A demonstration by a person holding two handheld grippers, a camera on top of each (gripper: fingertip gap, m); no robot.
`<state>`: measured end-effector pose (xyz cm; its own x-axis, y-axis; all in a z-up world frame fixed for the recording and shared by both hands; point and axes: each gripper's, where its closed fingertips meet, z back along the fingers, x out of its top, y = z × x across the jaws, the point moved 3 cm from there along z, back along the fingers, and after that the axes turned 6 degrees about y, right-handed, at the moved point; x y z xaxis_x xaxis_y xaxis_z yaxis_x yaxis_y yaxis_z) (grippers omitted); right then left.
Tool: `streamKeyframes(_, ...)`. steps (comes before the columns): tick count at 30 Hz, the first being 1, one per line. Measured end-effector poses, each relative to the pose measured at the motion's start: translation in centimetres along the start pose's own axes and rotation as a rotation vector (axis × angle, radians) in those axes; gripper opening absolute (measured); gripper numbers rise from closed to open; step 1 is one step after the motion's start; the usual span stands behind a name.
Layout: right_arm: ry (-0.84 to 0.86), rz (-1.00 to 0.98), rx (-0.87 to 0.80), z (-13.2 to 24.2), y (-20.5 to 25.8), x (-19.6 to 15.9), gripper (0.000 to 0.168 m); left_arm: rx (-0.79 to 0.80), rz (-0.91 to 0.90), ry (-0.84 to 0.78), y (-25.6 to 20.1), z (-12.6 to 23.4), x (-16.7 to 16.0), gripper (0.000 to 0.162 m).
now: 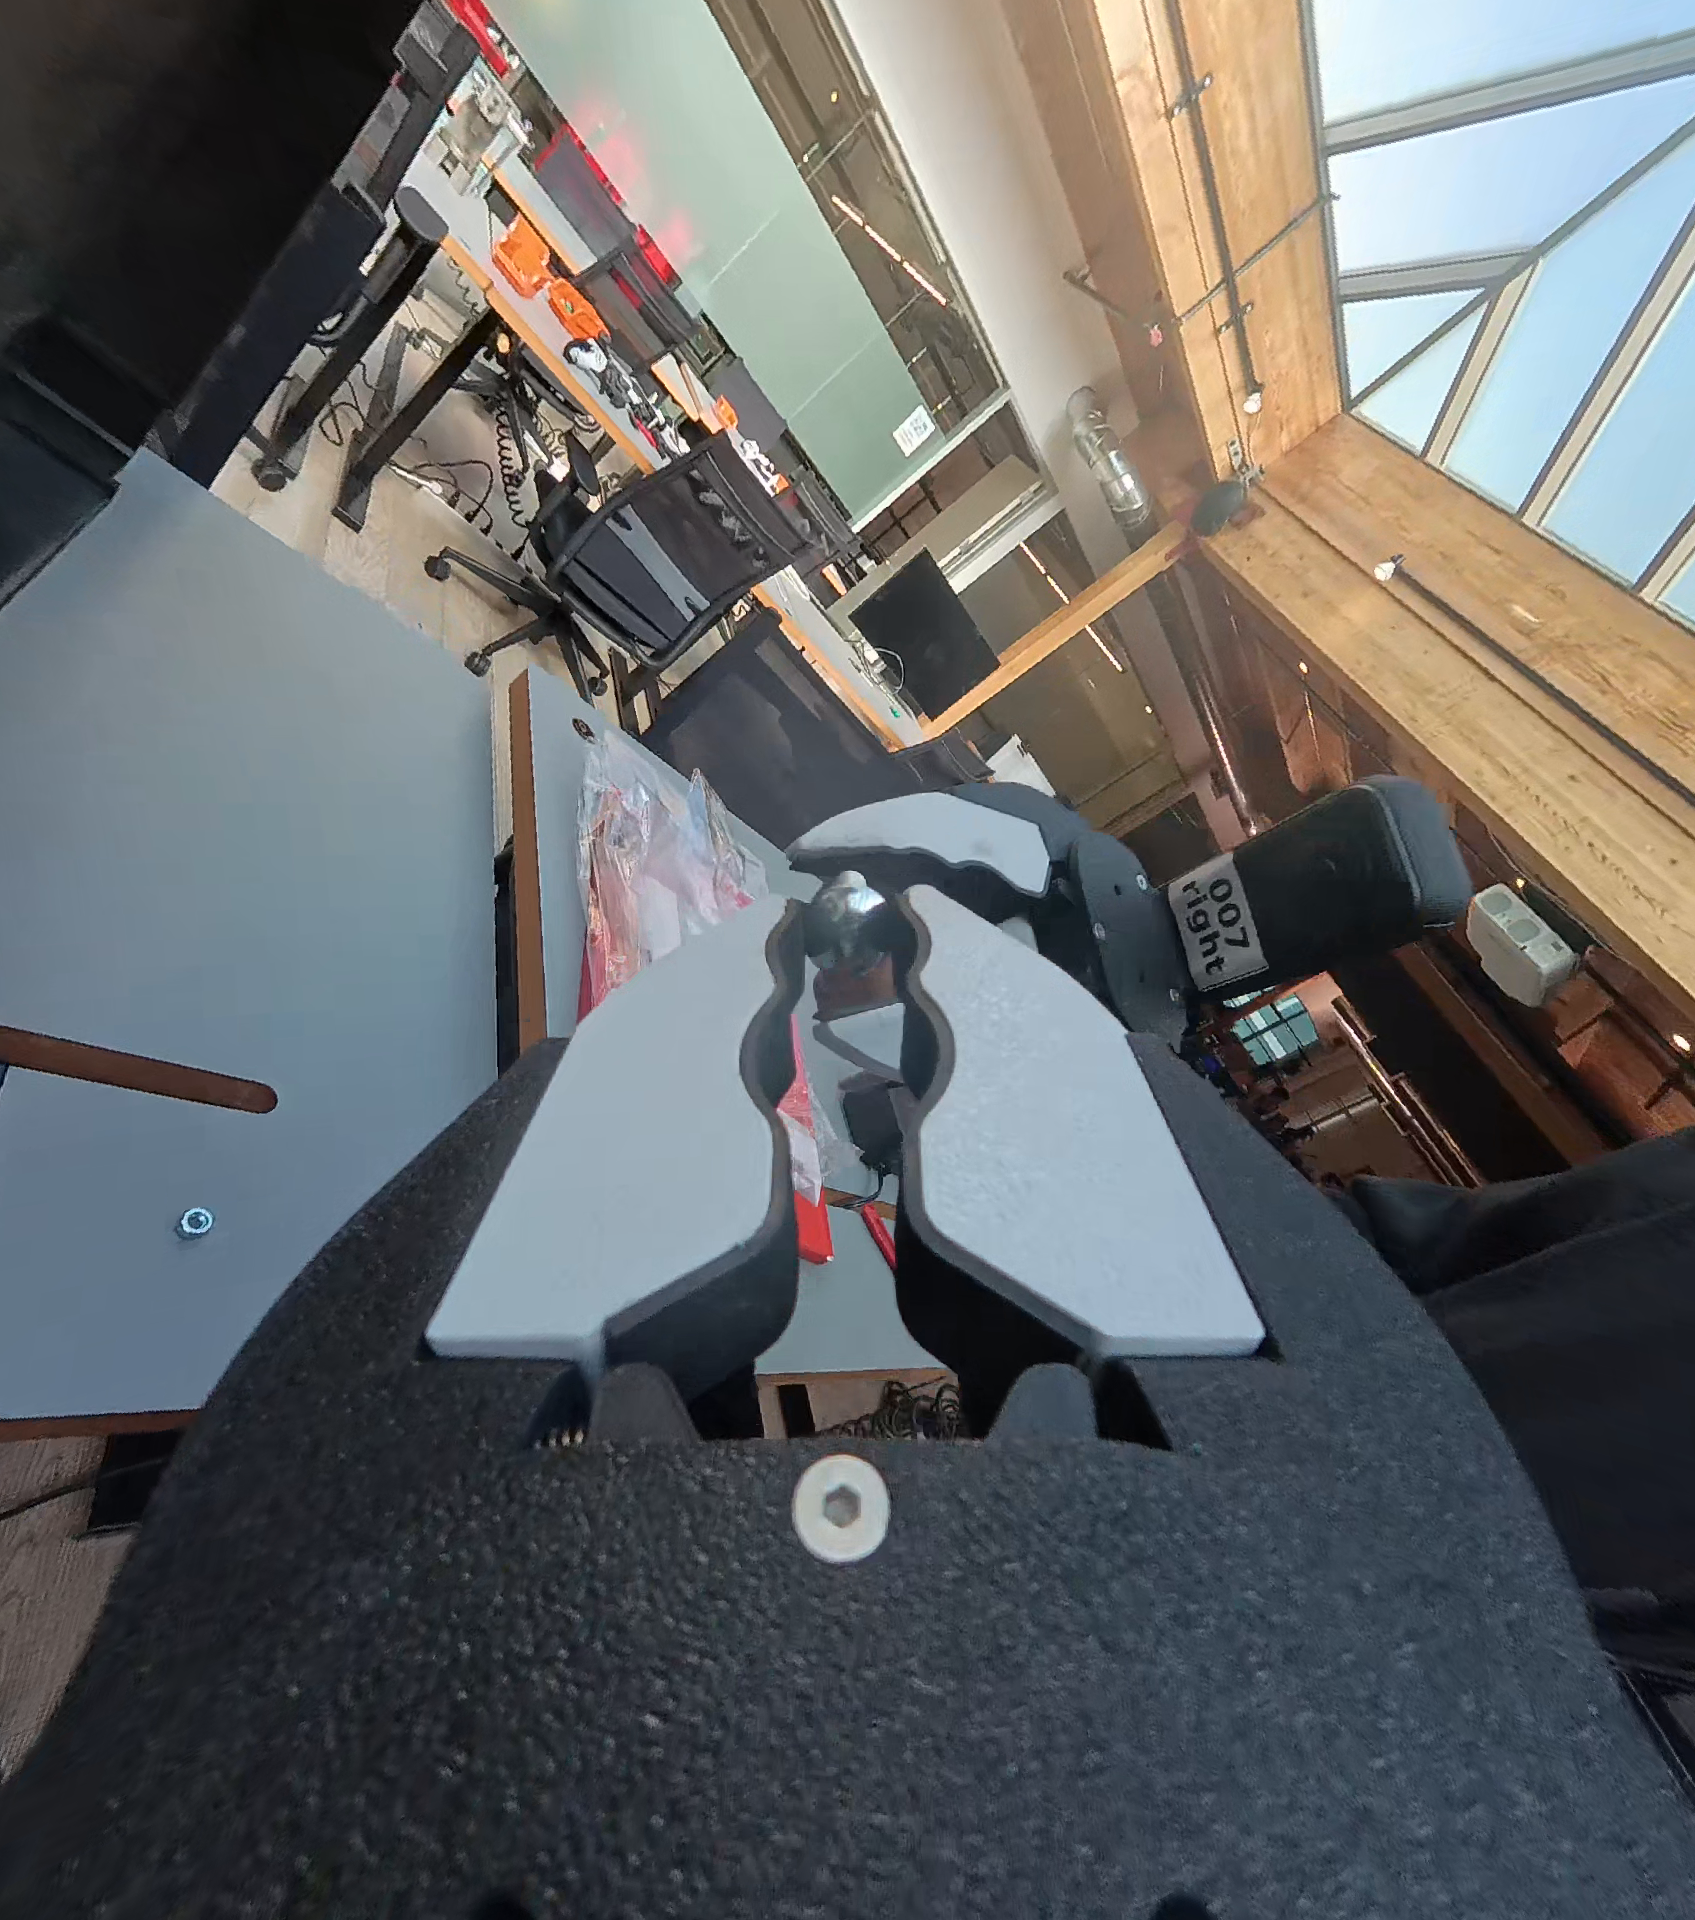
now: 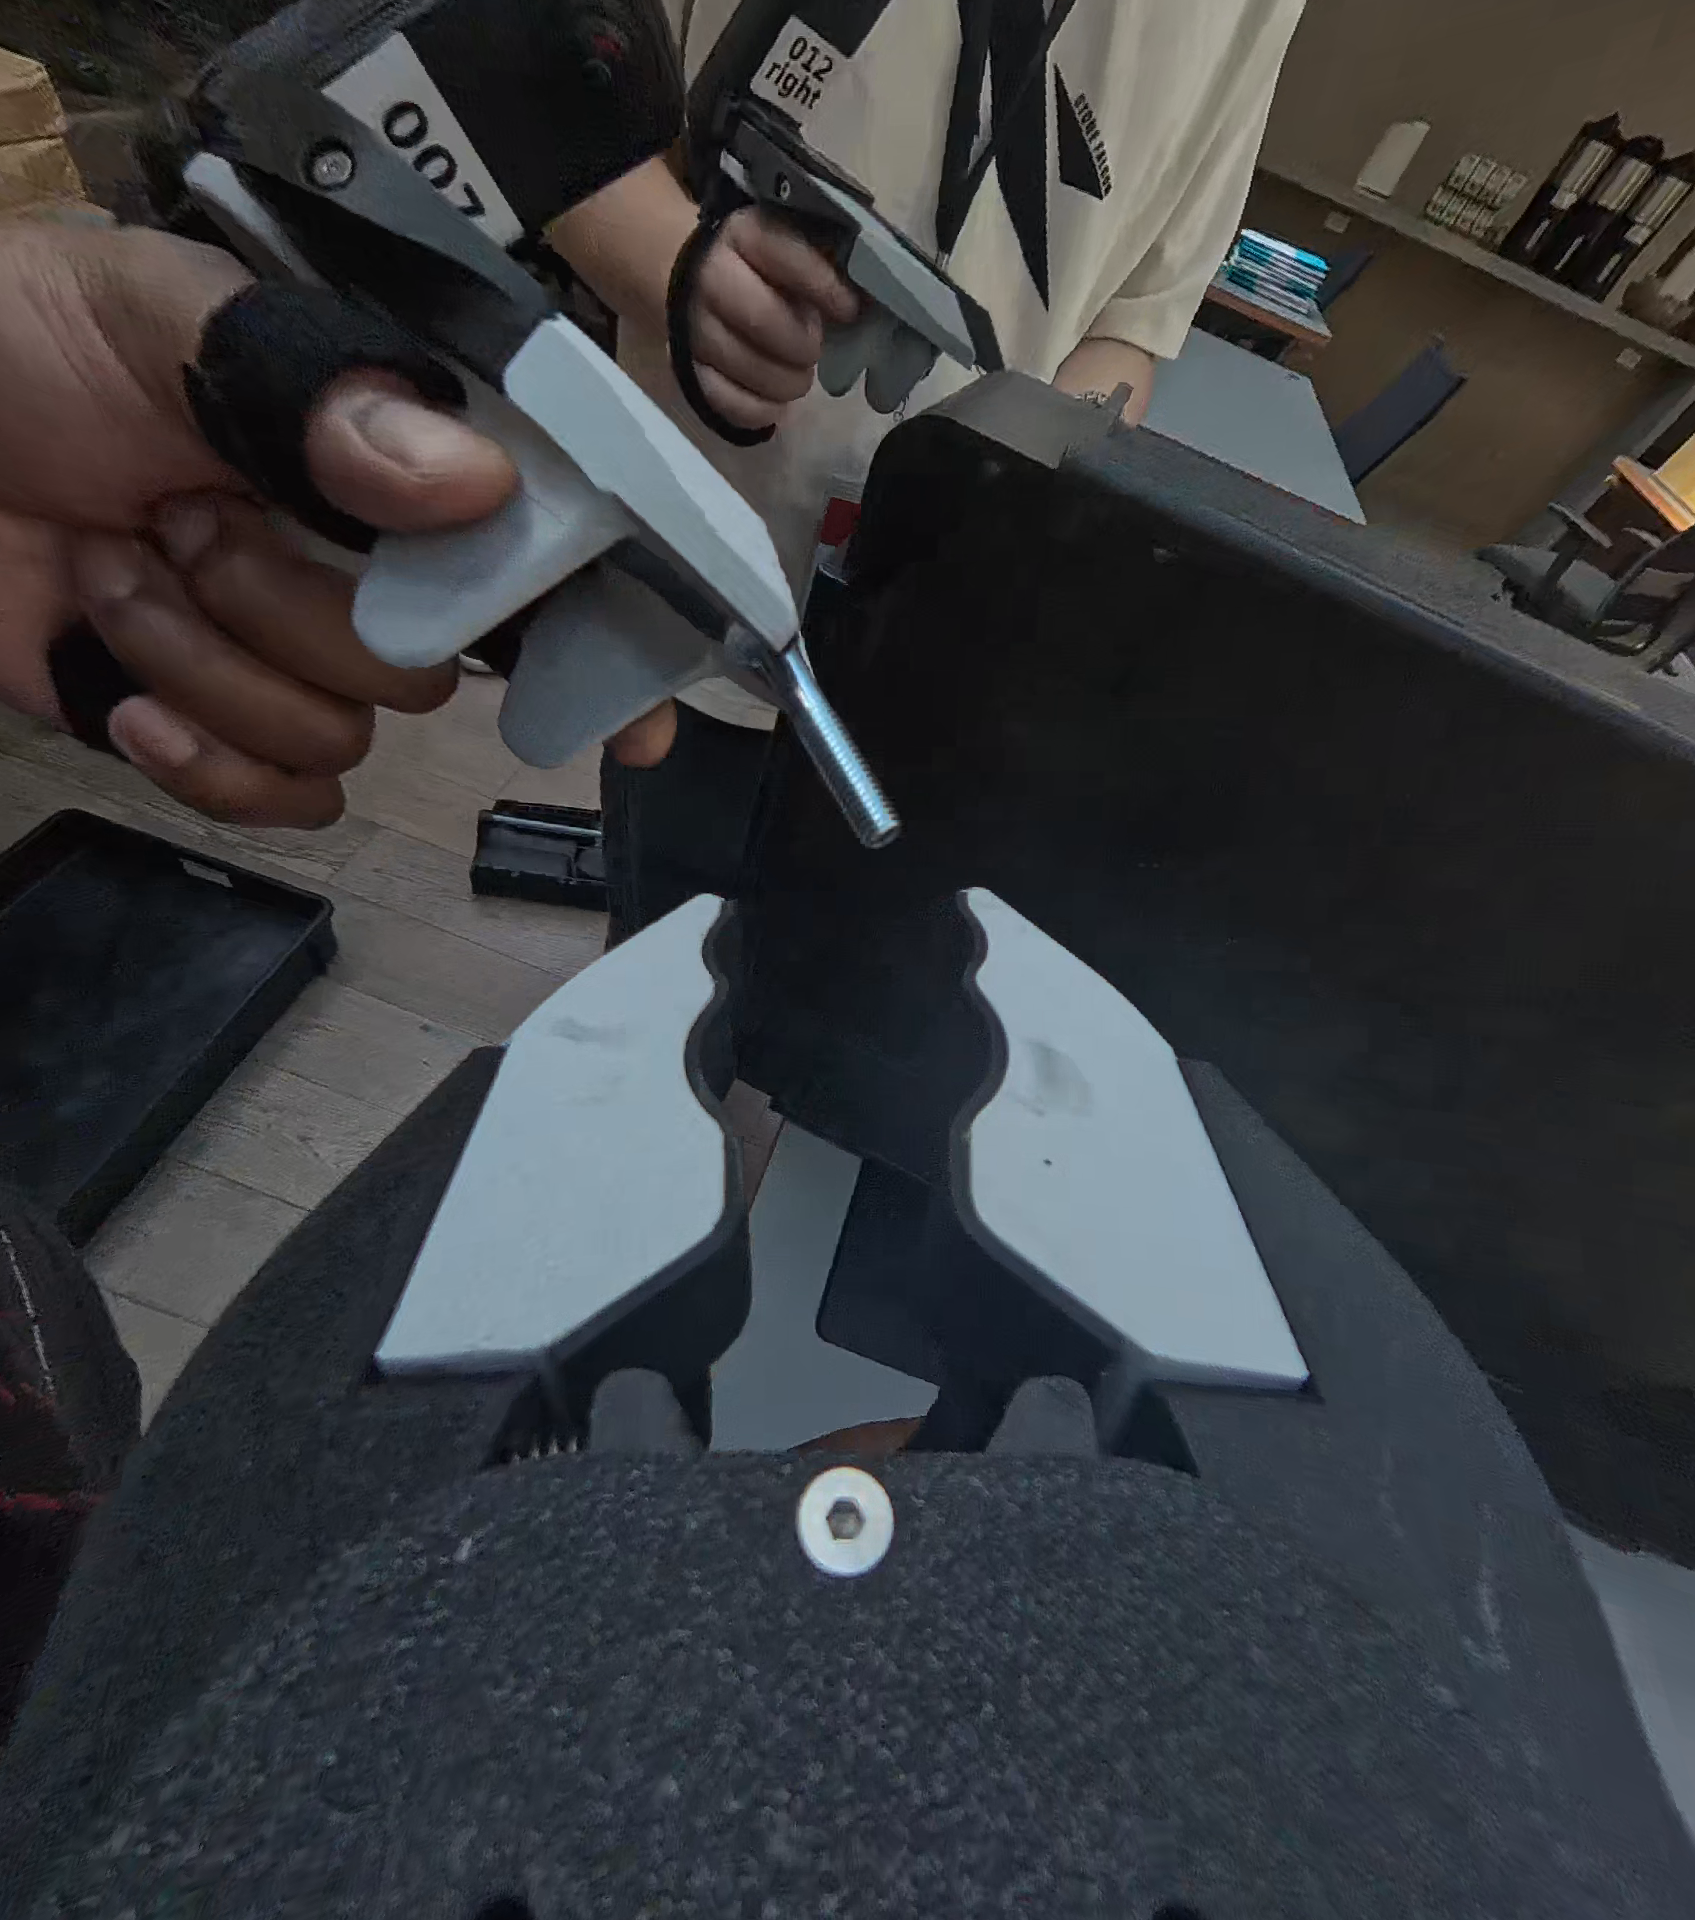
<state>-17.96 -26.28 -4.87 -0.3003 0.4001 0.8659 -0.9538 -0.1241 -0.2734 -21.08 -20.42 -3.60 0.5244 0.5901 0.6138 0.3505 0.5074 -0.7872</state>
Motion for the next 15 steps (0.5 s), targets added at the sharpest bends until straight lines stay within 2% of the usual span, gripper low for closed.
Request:
streamKeyframes(4, 0.052, 0.105, 0.025, -0.6, -3.4, -2.0, 0.034, 0.012, 0.019, 0.116, 1.8, -4.5, 0.4, 0.015)
streamKeyframes(8, 0.086, 0.162, 0.054, -1.0, -5.9, -4.0, 0.029, 0.093, 0.002, 0.206, 4.0, -7.7, 0.7, 0.015)
streamKeyframes(13, 0.147, 0.162, 0.019, -1.0, -8.7, -6.6, 0.010, 0.151, -0.048, 0.276, 5.7, -11.5, 1.2, 0.015)
streamKeyframes(15, 0.173, 0.156, 0.001, -0.9, -9.6, -7.7, 0.007, 0.165, -0.055, 0.299, 6.4, -12.9, 1.3, 0.015)
